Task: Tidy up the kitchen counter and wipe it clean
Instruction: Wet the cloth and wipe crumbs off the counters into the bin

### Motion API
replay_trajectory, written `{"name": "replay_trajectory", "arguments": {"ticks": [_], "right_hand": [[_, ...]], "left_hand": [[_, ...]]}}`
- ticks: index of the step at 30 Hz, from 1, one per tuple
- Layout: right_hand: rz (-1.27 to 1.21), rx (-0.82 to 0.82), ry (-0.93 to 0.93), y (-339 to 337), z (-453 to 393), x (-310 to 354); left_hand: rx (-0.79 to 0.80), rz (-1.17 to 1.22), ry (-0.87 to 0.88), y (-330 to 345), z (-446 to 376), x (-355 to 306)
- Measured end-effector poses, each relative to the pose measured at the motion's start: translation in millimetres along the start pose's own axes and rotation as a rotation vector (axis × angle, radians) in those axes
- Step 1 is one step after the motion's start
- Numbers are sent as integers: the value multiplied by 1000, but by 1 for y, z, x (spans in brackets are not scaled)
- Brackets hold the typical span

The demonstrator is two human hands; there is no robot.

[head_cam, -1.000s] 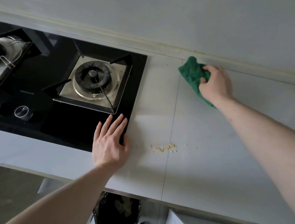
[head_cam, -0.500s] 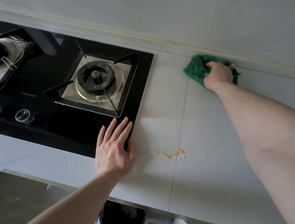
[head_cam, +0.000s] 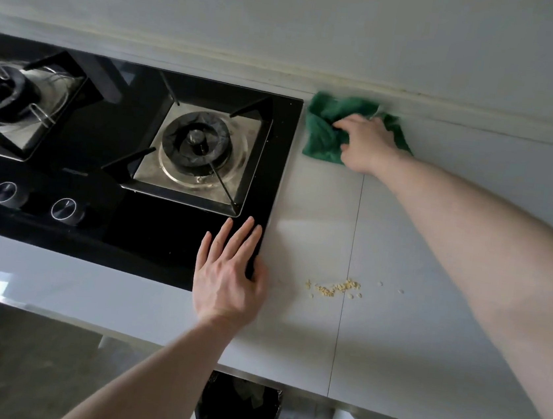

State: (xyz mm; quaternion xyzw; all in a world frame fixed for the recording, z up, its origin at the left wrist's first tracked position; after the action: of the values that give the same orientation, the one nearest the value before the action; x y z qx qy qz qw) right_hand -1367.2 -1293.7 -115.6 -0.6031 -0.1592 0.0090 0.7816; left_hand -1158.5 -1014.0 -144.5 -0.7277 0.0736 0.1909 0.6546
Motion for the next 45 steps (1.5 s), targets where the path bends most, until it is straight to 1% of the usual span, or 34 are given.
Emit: {"name": "replay_trajectory", "arguments": {"ticks": [7, 11, 14, 16, 18, 20, 22, 24, 26, 28, 31, 32, 34, 36, 39, 42, 45], "right_hand": [[15, -42, -110, 35, 113, 26], [-39, -84, -121, 50, 169, 41], [-94, -89, -167, 58, 197, 44], [-177, -85, -163, 59, 205, 38], [-259, -140, -133, 49, 203, 28], [-318, -286, -67, 28, 200, 10], [-328, -415, 29, 2, 198, -19], [-275, -513, 126, -20, 196, -58], [-200, -564, 256, -32, 195, -105], [-128, -526, 410, -33, 203, -151], [-59, -363, 608, -16, 225, -199], [-66, -332, 657, -8, 231, -204], [-91, -335, 702, 7, 235, -198], [-84, -376, 676, 17, 233, -175], [-61, -393, 575, 26, 232, -128], [-74, -386, 416, 40, 237, -76], [-159, -316, 230, 52, 241, -38]], "left_hand": [[3, -1, -11, -3, 0, -1], [-5, 4, -5, -4, 1, 0], [-17, 11, -15, -4, 1, -2], [-23, 14, -14, -5, 1, -3], [-18, 17, -20, -6, 1, -1], [-2, 17, -18, -7, 2, -3], [-4, 22, -18, -6, 2, -5], [-9, 26, -22, -6, 3, -6], [-10, 27, -18, -6, 3, -7], [-14, 27, -11, -7, 2, -7], [-25, 25, -9, -7, 4, -8], [-28, 26, -9, -7, 3, -9], [-32, 26, -6, -7, 4, -9], [-32, 24, -9, -7, 4, -9], [-29, 24, -17, -7, 4, -8], [-29, 27, -26, -7, 4, -8], [-30, 32, -25, -9, 4, -8]]}}
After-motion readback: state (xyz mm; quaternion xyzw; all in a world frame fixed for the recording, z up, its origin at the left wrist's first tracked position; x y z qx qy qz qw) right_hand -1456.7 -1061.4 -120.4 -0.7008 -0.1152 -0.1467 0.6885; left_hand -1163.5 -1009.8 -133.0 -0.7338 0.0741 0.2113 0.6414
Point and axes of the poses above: each hand's wrist, its own z-axis away from the middle knuckle, its own y-axis out of the palm, x = y × z, the point moved 4 cm from there along -z, towards the middle knuckle, and after that the axes turned 1 degree about x, right-handed, at the moved point
